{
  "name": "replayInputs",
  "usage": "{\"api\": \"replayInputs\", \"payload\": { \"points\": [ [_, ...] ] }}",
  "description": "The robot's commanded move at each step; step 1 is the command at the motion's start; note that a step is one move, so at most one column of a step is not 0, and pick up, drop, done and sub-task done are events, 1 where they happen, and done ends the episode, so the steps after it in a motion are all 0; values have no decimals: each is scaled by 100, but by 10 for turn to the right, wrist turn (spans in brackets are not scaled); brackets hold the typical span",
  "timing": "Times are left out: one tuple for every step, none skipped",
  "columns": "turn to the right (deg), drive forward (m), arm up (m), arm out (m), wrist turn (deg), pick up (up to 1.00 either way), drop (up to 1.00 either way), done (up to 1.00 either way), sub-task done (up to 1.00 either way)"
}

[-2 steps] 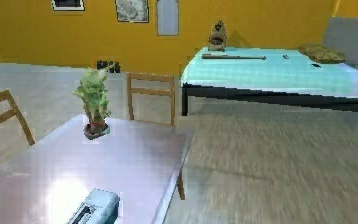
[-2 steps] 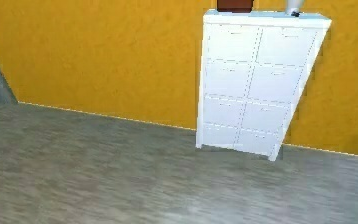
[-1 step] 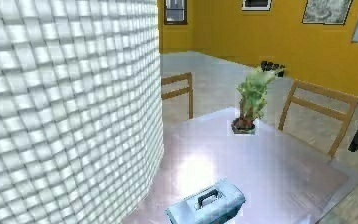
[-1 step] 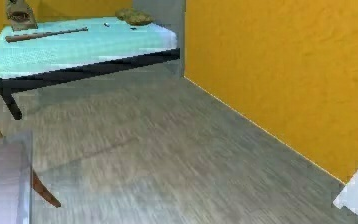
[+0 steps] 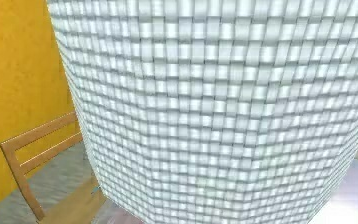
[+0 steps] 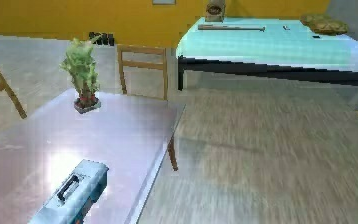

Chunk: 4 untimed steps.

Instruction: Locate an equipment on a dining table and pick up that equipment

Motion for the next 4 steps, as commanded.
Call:
{"api": "replayInputs", "payload": {
  "points": [
    [-300, 0, 0, 0, 0, 0, 0, 0, 0],
    [0, 0, 50, 0, 0, 0, 0, 0, 0],
    [0, 0, 34, 0, 0, 0, 0, 0, 0],
    [0, 0, 0, 16, 0, 0, 0, 0, 0]
  ]
}}
